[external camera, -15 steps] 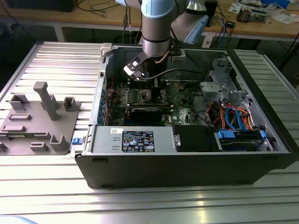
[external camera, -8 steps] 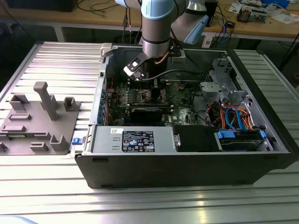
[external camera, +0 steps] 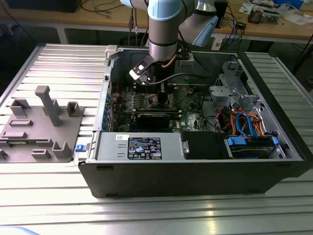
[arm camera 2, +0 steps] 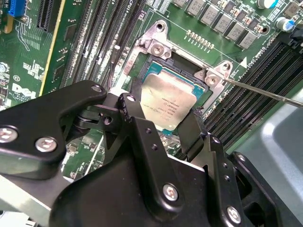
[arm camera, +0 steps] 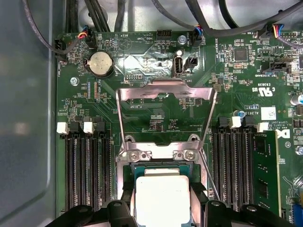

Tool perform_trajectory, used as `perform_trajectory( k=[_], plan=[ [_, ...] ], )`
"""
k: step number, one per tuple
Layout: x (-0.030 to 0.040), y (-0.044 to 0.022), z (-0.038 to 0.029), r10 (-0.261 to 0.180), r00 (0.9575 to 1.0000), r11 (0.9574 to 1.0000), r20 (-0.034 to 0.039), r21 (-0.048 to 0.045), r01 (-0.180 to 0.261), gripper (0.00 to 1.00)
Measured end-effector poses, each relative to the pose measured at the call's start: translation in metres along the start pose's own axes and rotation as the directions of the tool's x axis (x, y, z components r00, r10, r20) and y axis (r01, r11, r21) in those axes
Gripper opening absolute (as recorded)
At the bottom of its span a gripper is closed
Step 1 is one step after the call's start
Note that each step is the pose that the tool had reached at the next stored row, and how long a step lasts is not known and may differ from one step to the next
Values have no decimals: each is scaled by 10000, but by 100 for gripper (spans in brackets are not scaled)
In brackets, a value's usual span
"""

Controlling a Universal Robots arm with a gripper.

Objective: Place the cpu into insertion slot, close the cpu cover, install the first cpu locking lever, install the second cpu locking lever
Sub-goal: 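Place the cpu into insertion slot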

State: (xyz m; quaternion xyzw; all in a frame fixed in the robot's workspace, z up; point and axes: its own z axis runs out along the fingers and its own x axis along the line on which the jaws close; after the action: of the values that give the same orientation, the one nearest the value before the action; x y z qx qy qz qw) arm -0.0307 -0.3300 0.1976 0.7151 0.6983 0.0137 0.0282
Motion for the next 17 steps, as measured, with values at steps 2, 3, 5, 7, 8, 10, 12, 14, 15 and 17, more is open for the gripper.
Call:
perform_trajectory(
  k=[2,3,5,7,8,10,12,14,15,17],
  plan=[
    [1,0,4,2,10000,10000,0,0,-2,55],
    [1,0,5,2,10000,10000,-1,0,-2,55],
    [1,0,7,3,10000,10000,0,0,-3,55],
    [1,0,8,4,10000,10000,-2,0,-4,55],
    [1,0,8,3,10000,10000,-2,-1,-3,55],
    [1,0,8,3,10000,10000,-2,-1,-3,55],
    [1,0,8,3,10000,10000,-2,-1,-3,55],
    [2,1,10,3,10000,10000,-7,-5,-3,55],
    [4,1,12,3,10000,10000,-15,-7,-3,56],
    [1,1,9,2,10000,10000,-3,-2,-2,62]
  ],
)
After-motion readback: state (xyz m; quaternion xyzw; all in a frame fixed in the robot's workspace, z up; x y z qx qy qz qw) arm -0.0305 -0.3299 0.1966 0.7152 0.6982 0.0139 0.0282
